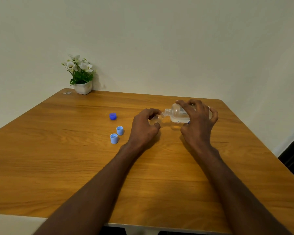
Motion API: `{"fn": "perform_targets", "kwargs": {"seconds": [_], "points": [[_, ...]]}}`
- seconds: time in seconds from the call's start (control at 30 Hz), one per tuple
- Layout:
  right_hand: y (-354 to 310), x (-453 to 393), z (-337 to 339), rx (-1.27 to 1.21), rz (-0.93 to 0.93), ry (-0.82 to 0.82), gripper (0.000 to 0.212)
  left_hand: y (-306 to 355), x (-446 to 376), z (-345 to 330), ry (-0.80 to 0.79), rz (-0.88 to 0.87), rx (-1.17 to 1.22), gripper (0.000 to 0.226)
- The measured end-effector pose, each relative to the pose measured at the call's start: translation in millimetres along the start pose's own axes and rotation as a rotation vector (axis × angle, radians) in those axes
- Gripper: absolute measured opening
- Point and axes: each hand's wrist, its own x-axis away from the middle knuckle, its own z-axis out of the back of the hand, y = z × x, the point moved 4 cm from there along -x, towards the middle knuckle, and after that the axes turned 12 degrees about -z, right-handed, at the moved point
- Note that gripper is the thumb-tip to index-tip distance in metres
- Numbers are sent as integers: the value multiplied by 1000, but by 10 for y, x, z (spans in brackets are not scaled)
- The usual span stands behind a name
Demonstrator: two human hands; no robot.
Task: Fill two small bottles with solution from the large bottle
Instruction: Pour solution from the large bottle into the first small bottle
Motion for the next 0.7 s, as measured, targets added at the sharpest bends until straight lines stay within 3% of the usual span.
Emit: {"fn": "perform_targets", "kwargs": {"seconds": [0.7], "points": [[28, -3, 64, -11, -6, -8, 90, 67, 3, -29, -8, 0, -6, 46]]}}
